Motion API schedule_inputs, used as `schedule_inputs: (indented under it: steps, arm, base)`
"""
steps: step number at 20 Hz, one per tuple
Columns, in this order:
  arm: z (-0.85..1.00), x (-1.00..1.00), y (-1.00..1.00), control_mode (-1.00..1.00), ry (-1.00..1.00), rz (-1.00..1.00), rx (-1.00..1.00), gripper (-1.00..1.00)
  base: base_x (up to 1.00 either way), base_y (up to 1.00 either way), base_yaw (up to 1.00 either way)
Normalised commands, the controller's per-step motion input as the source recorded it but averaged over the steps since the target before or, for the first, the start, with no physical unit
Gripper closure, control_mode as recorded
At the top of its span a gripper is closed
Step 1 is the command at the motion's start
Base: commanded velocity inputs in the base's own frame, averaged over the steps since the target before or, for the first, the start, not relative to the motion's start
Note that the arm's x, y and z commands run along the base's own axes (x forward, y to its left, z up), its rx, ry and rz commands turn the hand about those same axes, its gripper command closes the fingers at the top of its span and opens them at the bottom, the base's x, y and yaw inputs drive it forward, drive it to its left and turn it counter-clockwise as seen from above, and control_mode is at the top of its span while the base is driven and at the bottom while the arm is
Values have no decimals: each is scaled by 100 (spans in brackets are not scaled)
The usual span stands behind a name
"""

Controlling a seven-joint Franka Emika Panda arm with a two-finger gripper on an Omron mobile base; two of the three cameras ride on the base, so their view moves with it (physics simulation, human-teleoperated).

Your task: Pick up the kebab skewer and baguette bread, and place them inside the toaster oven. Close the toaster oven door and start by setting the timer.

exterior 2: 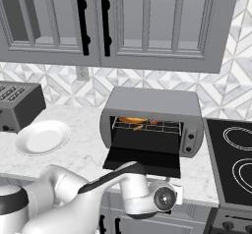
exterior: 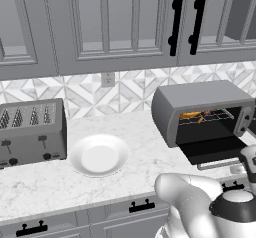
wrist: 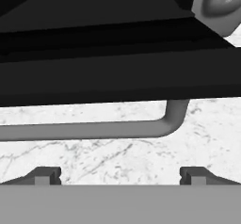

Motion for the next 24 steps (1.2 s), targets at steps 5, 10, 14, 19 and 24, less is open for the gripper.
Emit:
schedule_inputs:
  steps: [5,10,14,19,24]
  arm:
    - [-30,0,0,-100,-1,-1,0,-100]
    - [-12,11,0,-100,0,0,0,-100]
    - [-3,12,0,-100,-1,0,0,-100]
    - [-9,11,0,-100,0,0,0,-100]
    - [-22,1,8,-100,-2,0,-7,-100]
  base:
    - [0,0,0]
    - [0,0,0]
    - [0,0,0]
    - [0,0,0]
    - [0,0,0]
